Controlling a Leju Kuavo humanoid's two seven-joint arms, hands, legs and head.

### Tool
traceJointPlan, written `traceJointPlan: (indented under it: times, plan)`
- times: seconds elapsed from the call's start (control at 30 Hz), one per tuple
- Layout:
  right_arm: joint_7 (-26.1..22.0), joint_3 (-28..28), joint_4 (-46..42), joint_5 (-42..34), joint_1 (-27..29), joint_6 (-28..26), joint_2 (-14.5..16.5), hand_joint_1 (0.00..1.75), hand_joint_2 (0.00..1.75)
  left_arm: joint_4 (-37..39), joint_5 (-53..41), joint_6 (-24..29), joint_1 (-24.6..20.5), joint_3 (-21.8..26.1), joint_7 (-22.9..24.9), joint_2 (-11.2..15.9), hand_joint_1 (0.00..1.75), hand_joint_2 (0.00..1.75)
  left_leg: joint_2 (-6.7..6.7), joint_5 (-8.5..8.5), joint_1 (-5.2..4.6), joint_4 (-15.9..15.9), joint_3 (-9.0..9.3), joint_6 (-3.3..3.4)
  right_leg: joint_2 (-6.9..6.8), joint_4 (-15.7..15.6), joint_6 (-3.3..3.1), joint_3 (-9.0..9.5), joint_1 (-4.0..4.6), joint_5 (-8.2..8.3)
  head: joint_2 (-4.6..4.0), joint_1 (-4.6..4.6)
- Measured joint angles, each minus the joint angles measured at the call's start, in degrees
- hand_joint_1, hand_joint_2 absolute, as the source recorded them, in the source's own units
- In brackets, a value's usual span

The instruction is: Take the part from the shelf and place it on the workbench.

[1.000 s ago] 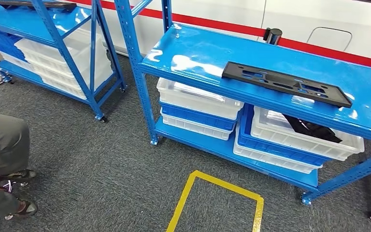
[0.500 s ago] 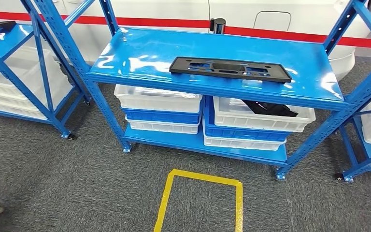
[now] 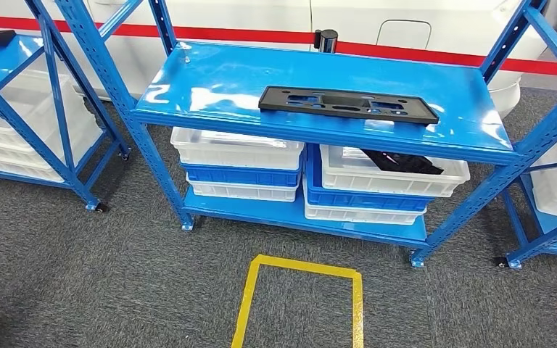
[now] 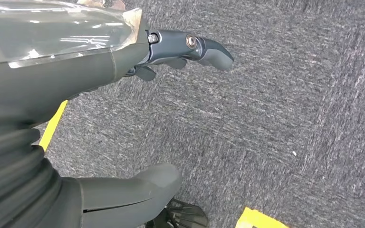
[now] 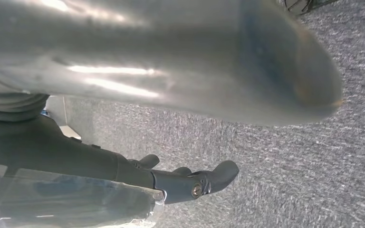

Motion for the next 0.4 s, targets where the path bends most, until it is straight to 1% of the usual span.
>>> traceJointPlan:
  times: [0.17,0.4]
  plan:
    - [0.17,0.00,0.00,0.01,0.00,0.10,-0.14,0.00,0.00,0.00,-0.07,-0.11,-0.01,0.00,-0.61,-0.02,0.00,1.75,0.00,0.04,-0.26,0.03,-0.07,0.18,0.00,-0.02,0.13,0.02,-0.27,0.07,0.00,-0.01]
    - [0.24,0.00,0.00,0.06,0.00,0.12,-0.15,0.00,0.00,0.00,-0.08,-0.13,0.00,0.00,-0.72,0.00,0.00,1.75,0.00,-0.02,-0.27,0.03,-0.11,0.25,0.00,-0.06,0.15,-0.07,-0.49,0.06,0.00,-0.01]
